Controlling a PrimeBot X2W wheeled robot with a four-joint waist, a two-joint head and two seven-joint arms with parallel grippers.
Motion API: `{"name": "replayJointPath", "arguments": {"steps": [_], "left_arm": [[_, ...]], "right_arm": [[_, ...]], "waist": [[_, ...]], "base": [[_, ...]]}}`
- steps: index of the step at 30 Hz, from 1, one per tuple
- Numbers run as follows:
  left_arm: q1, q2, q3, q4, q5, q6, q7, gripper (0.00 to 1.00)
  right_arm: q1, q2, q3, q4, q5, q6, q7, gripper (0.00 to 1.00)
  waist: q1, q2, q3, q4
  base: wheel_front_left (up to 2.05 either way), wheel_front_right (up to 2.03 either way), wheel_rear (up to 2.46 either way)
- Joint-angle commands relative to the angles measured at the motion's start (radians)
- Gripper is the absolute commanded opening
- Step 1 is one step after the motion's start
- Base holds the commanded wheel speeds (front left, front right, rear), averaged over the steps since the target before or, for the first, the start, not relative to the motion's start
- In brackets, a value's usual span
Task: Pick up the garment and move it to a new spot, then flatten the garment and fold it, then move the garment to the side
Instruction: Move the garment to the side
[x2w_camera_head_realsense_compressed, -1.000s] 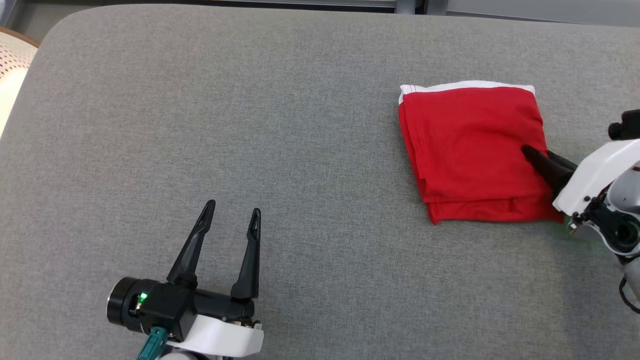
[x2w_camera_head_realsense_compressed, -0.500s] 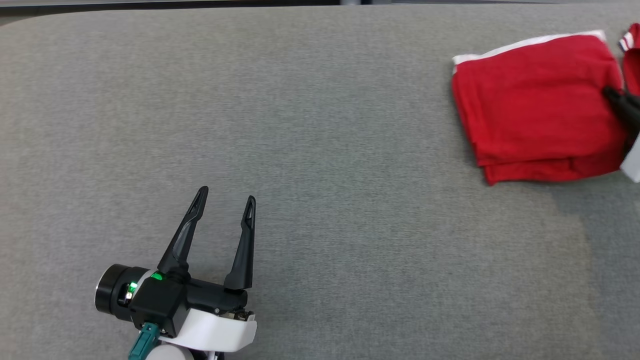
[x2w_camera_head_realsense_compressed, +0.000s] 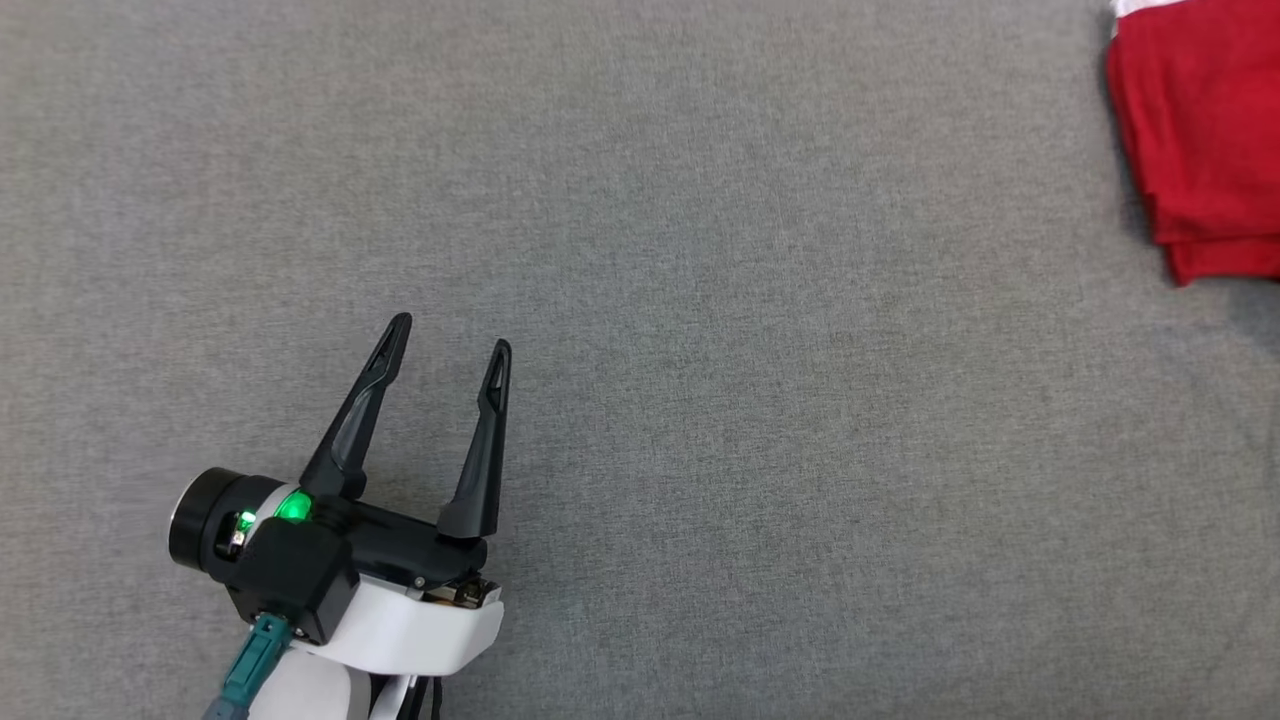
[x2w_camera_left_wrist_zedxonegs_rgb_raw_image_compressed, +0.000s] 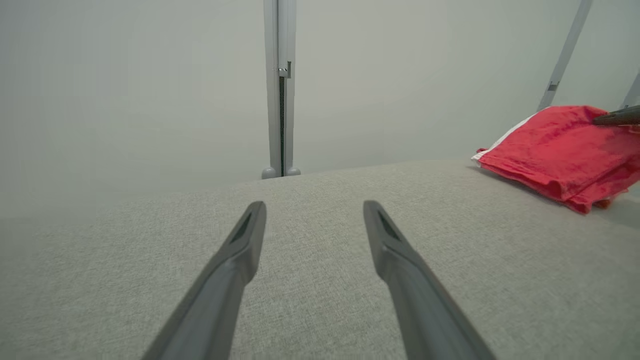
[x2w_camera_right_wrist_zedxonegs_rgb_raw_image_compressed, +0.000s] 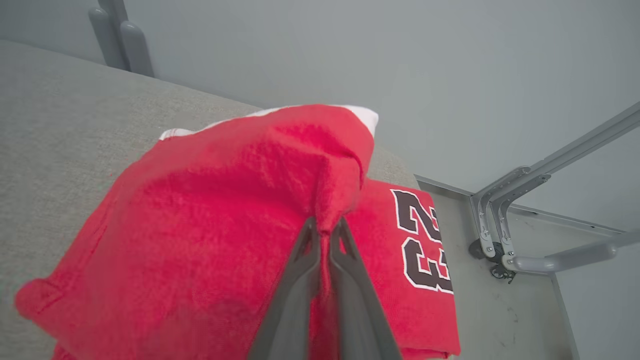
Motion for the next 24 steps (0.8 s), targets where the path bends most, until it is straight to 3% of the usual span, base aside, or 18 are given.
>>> {"name": "replayJointPath", "arguments": {"steps": [1,10,11,12,13,14,15,17,18,24], "left_arm": [[-0.024,0.004,0.006,0.004,-0.004,-0.01,-0.001,1.0],[-0.046,0.017,0.011,0.012,-0.005,-0.042,-0.001,1.0],[-0.049,0.017,0.012,0.011,-0.009,-0.044,-0.001,1.0],[-0.049,0.017,0.012,0.011,-0.009,-0.044,-0.001,1.0],[-0.053,0.016,0.013,0.01,-0.013,-0.045,-0.001,1.0],[-0.055,0.016,0.014,0.01,-0.02,-0.047,-0.001,1.0],[-0.057,0.015,0.015,0.009,-0.024,-0.048,-0.001,1.0],[-0.061,0.014,0.016,0.006,-0.028,-0.05,-0.001,1.0],[-0.062,0.014,0.016,0.007,-0.033,-0.051,-0.001,1.0],[-0.053,0.01,0.012,0.025,-0.039,-0.051,-0.001,1.0]], "right_arm": [[-0.023,-0.003,-0.009,0.013,-0.02,-0.001,-0.012,0.0],[-0.085,-0.013,-0.062,0.129,-0.183,-0.001,-0.027,0.0],[-0.089,-0.018,-0.061,0.136,-0.212,-0.001,-0.033,0.07],[-0.089,-0.018,-0.061,0.136,-0.212,-0.001,-0.033,0.07],[-0.095,-0.019,-0.065,0.146,-0.234,-0.001,-0.037,0.17],[-0.1,-0.02,-0.07,0.156,-0.261,-0.001,-0.042,0.2],[-0.103,-0.017,-0.075,0.163,-0.282,-0.001,-0.047,0.34],[-0.114,-0.008,-0.098,0.186,-0.325,-0.001,-0.056,0.47],[-0.123,-0.006,-0.118,0.202,-0.35,-0.001,-0.063,1.0],[-0.153,0.069,-0.253,0.291,-0.584,-0.001,-0.17,1.0]], "waist": [[0.0,0.0,0.029,-0.012],[0.0,0.0,0.08,-0.004],[0.0,0.0,0.084,-0.002],[0.0,0.0,0.084,-0.002],[0.0,0.0,0.087,0.0],[0.0,0.0,0.089,0.001],[0.0,0.0,0.091,0.002],[0.0,0.0,0.093,0.004],[0.0,0.0,0.093,0.004],[0.0,0.0,0.046,0.004]], "base": [[0.0,0.0,0.0],[0.0,0.0,0.0],[0.0,0.0,0.0],[0.0,0.0,0.0],[0.0,0.0,0.0],[0.0,0.0,0.0],[0.0,0.0,0.0],[0.0,0.0,0.0],[0.0,0.0,0.0],[0.0,0.0,0.0]]}}
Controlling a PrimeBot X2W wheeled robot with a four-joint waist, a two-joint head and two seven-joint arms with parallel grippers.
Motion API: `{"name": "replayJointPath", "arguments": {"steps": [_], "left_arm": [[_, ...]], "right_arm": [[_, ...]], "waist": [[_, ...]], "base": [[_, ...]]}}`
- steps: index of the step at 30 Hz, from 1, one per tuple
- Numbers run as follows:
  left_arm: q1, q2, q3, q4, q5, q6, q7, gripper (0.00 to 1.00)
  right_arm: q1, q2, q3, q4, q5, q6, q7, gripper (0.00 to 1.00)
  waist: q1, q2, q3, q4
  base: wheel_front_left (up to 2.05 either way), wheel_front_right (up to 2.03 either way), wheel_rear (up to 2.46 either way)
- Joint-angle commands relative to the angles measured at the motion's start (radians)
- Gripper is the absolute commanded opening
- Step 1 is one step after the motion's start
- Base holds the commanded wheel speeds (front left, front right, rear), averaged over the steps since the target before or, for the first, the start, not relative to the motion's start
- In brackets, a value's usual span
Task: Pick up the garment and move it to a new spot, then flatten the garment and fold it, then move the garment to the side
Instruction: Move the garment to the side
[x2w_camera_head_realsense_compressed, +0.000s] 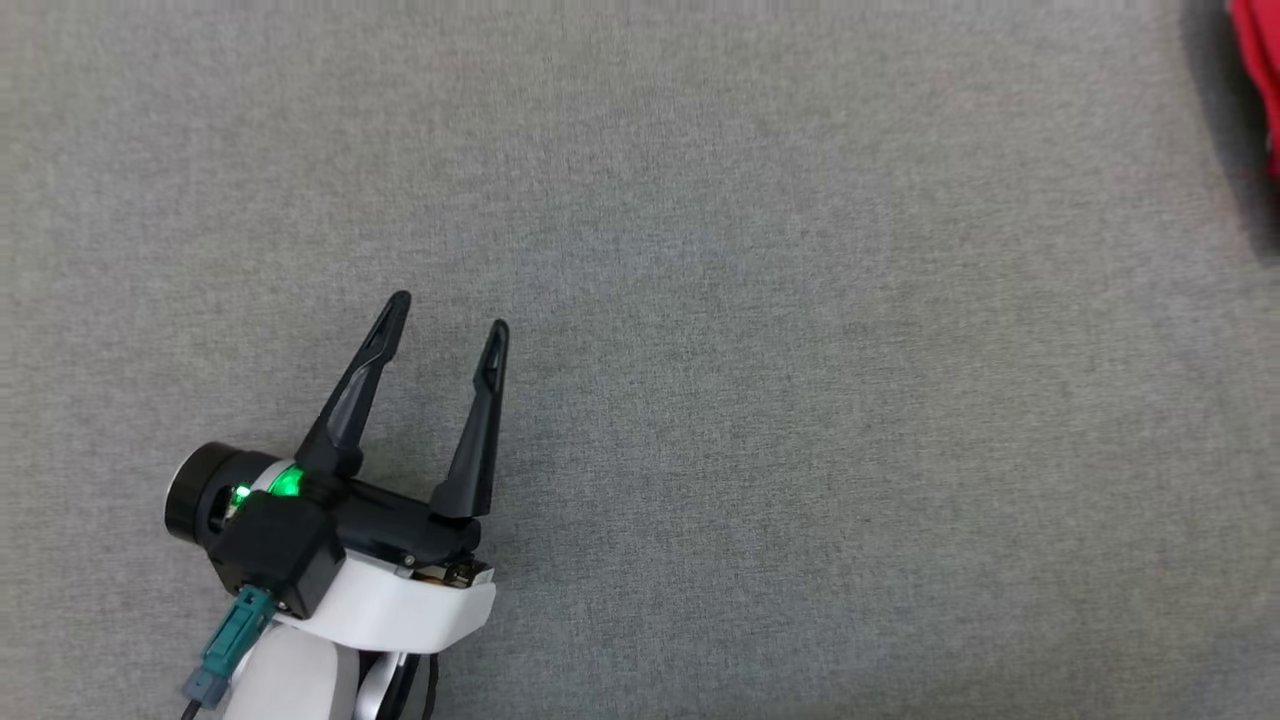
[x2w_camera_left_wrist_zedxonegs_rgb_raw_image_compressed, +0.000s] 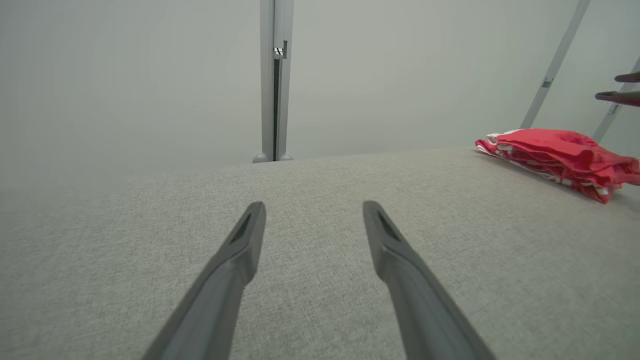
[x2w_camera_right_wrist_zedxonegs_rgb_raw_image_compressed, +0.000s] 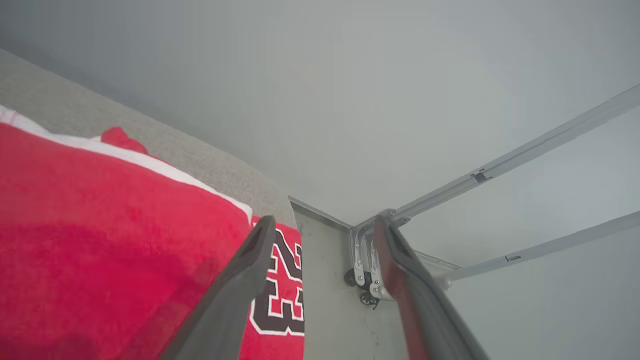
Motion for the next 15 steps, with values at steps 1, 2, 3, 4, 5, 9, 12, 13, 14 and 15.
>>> {"name": "replayJointPath", "arguments": {"steps": [1,2,3,4,5,9,12,13,14,15], "left_arm": [[0.002,0.003,0.01,0.009,-0.005,-0.002,-0.001,1.0],[0.011,0.002,0.018,0.015,-0.004,0.0,-0.001,1.0],[0.021,0.001,0.026,0.021,-0.005,0.01,-0.001,1.0],[0.029,0.0,0.033,0.031,-0.005,0.021,-0.001,1.0],[0.036,-0.001,0.037,0.039,-0.005,0.03,-0.001,1.0],[0.079,-0.002,0.059,0.083,-0.039,0.077,-0.001,1.0],[0.105,-0.003,0.069,0.095,-0.047,0.103,-0.001,1.0],[0.116,-0.002,0.075,0.097,-0.045,0.119,-0.001,1.0],[0.134,-0.003,0.078,0.105,-0.043,0.133,-0.001,1.0],[0.146,-0.003,0.08,0.108,-0.05,0.147,-0.001,1.0]], "right_arm": [[0.01,0.06,-0.034,0.005,-0.033,-0.001,-0.044,1.0],[0.031,0.101,-0.064,0.007,-0.051,-0.001,-0.08,1.0],[0.052,0.139,-0.097,0.01,-0.058,-0.001,-0.116,1.0],[0.073,0.176,-0.128,0.009,-0.069,-0.001,-0.151,1.0],[0.098,0.219,-0.145,0.002,-0.084,-0.001,-0.177,1.0],[0.266,0.43,-0.23,-0.115,-0.101,-0.001,-0.223,1.0],[0.417,0.524,-0.263,-0.257,-0.115,-0.001,-0.222,1.0],[0.467,0.556,-0.276,-0.297,-0.119,-0.001,-0.222,1.0],[0.512,0.582,-0.282,-0.341,-0.127,-0.001,-0.222,1.0],[0.56,0.61,-0.284,-0.375,-0.127,-0.001,-0.222,1.0]], "waist": [[0.0,0.0,-0.037,-0.003],[0.0,0.0,-0.056,-0.004],[0.0,0.0,-0.077,-0.006],[0.0,0.0,-0.098,-0.008],[0.0,0.0,-0.122,-0.008],[0.0,0.0,-0.241,-0.007],[0.0,0.0,-0.313,0.001],[0.0,0.0,-0.337,0.003],[0.0,0.0,-0.36,0.006],[0.0,0.0,-0.386,0.008]], "base": [[0.0,0.0,0.0],[0.0,0.0,0.0],[0.0,0.0,0.0],[0.0,0.0,0.0],[0.0,0.0,0.0],[0.0,0.0,0.0],[0.0,0.0,0.0],[0.0,0.0,0.0],[0.0,0.0,0.0],[0.0,0.0,0.0]]}}
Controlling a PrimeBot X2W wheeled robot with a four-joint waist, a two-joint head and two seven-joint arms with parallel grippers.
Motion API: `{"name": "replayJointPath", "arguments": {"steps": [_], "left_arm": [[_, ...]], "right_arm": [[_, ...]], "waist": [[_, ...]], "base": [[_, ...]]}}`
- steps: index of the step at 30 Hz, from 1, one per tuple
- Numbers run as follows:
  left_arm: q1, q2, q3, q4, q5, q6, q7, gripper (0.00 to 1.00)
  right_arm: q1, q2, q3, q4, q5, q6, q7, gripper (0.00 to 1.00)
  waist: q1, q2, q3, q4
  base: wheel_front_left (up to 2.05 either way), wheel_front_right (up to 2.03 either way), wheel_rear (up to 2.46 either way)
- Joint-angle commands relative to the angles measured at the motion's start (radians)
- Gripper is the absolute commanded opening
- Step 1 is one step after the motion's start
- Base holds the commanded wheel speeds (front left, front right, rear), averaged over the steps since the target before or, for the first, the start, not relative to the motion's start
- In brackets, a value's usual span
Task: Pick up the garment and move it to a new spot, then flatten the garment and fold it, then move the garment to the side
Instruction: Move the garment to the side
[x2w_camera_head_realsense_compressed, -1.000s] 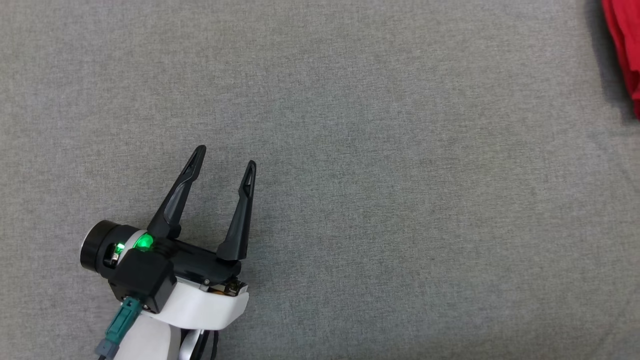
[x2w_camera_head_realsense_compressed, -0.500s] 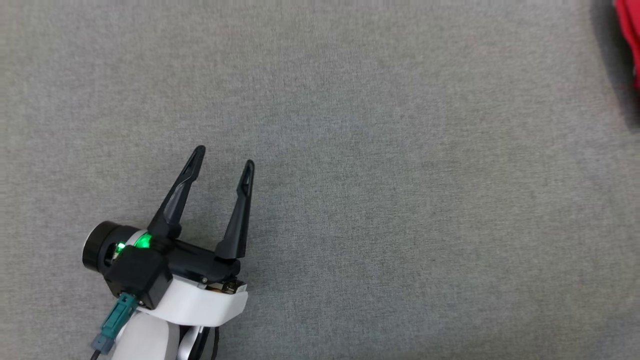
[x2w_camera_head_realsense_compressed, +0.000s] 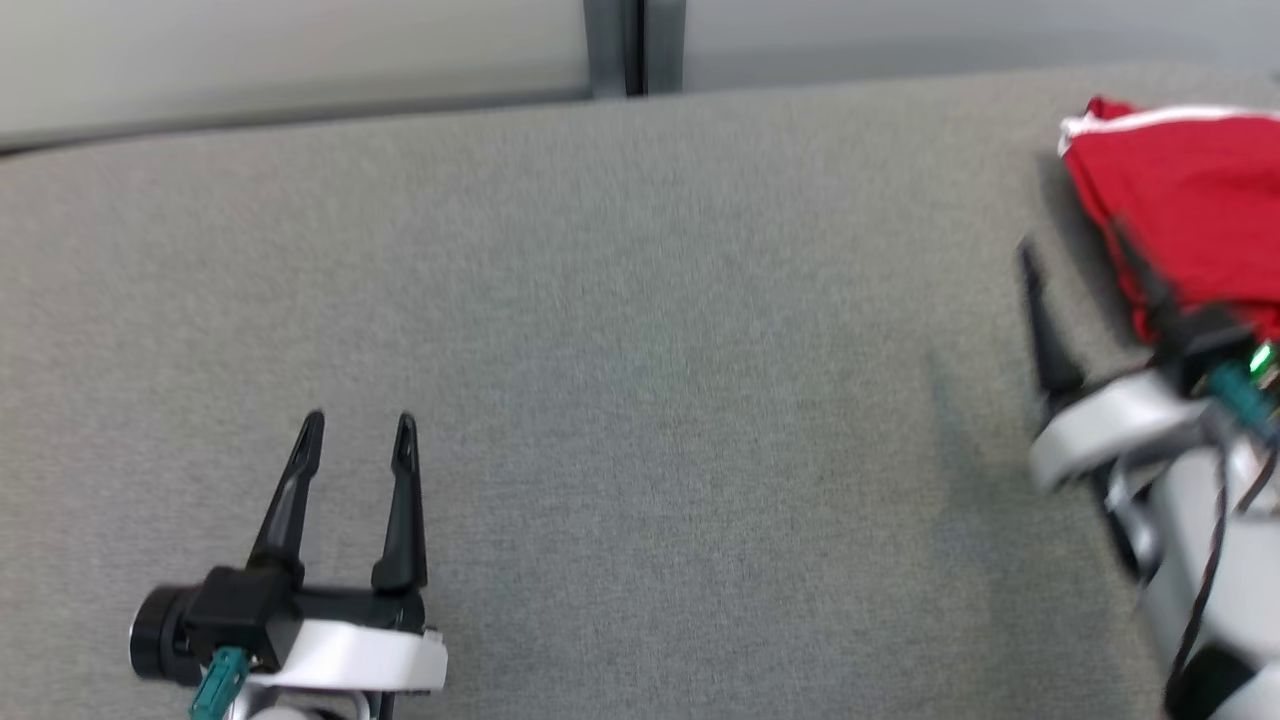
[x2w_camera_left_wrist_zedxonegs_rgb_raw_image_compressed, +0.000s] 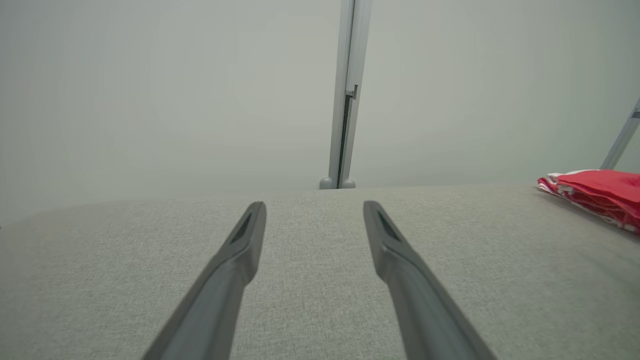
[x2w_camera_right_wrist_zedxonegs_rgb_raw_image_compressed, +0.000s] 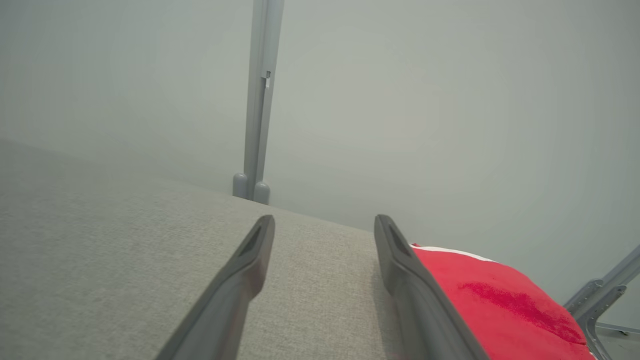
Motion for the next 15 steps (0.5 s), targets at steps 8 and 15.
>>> {"name": "replayJointPath", "arguments": {"steps": [8,15], "left_arm": [[0.138,0.002,0.018,-0.008,0.047,0.078,-0.001,1.0],[0.232,0.002,0.038,0.009,0.045,0.112,-0.001,1.0]], "right_arm": [[0.35,0.131,-0.044,-0.278,0.019,-0.001,-0.004,1.0],[0.551,0.177,-0.093,-0.364,0.02,-0.001,-0.003,1.0]], "waist": [[0.0,0.0,-0.245,0.01],[0.0,0.0,-0.318,0.001]], "base": [[0.0,0.0,0.0],[0.0,0.0,0.0]]}}
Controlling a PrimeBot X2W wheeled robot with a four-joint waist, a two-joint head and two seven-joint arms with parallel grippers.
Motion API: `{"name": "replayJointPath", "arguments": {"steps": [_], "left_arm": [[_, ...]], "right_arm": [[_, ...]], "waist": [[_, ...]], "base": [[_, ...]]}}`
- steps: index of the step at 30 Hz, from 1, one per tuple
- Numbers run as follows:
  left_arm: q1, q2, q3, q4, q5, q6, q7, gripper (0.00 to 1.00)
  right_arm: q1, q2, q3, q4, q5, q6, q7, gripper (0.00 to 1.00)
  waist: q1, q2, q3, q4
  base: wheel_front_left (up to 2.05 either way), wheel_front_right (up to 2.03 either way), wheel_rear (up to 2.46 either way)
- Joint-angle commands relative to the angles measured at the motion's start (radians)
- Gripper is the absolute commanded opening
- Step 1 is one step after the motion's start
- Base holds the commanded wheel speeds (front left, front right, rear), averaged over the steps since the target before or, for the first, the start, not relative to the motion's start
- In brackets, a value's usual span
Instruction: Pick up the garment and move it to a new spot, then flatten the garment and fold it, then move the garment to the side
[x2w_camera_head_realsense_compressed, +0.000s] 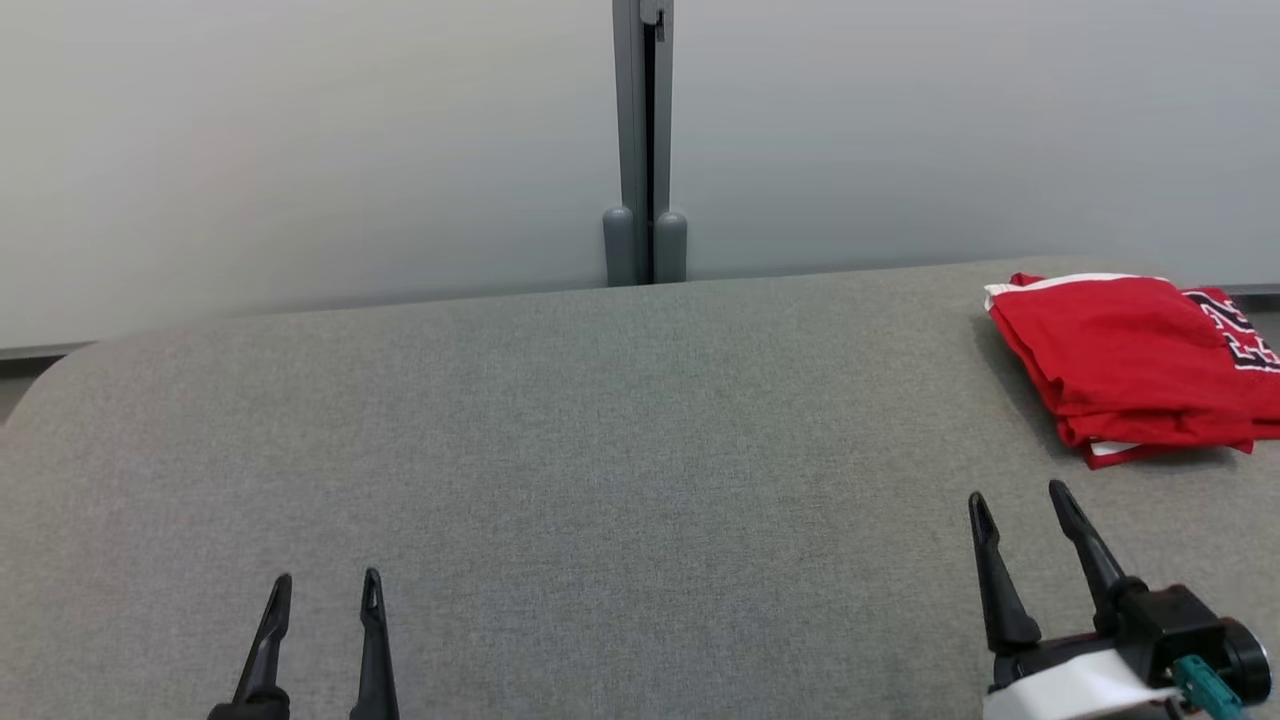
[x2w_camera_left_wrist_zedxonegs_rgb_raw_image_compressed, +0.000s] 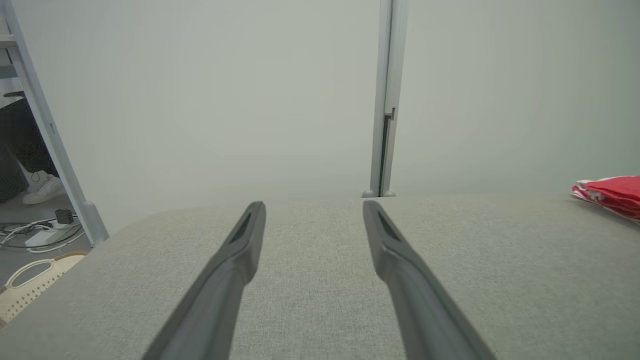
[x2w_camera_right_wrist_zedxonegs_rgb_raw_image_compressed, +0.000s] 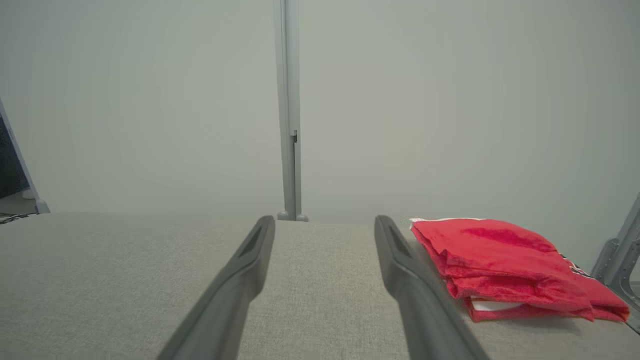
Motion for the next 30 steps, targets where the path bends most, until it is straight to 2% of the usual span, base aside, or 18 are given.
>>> {"name": "replayJointPath", "arguments": {"steps": [1,6,16,17,21,30], "left_arm": [[0.008,0.003,0.005,0.003,-0.003,0.006,-0.001,1.0],[0.051,0.003,0.005,0.024,-0.013,-0.008,-0.001,1.0],[0.072,0.003,-0.004,0.054,0.0,-0.016,-0.001,1.0],[0.068,0.0,-0.006,0.055,-0.005,-0.016,0.0,0.0],[0.072,-0.006,-0.009,0.09,-0.017,-0.018,0.002,0.0],[0.026,0.002,0.006,0.105,-0.21,-0.045,0.041,0.0]], "right_arm": [[0.018,0.001,-0.003,-0.01,-0.002,-0.001,-0.001,1.0],[0.087,0.023,0.003,-0.015,-0.01,-0.001,-0.001,1.0],[0.105,0.026,0.038,-0.004,-0.013,-0.001,-0.001,1.0],[0.096,0.03,0.038,-0.003,-0.015,0.0,0.0,0.0],[0.115,0.035,0.037,0.027,-0.003,0.0,0.004,0.0],[0.09,0.033,0.01,0.023,0.189,0.0,0.048,0.0]], "waist": [[0.0,-0.0001,-0.027,-0.005],[0.0,-0.0001,-0.057,-0.013],[0.0,-0.0001,-0.073,-0.018],[0.0,-0.0001,-0.073,-0.018],[0.0,-0.0001,-0.073,-0.018],[0.0,-0.0001,-0.064,-0.016]], "base": [[0.0,0.0,0.0],[0.0,0.0,0.0],[0.0,0.0,0.0],[0.0,0.0,0.0],[0.0,0.0,0.0],[0.0,0.0,0.0]]}}
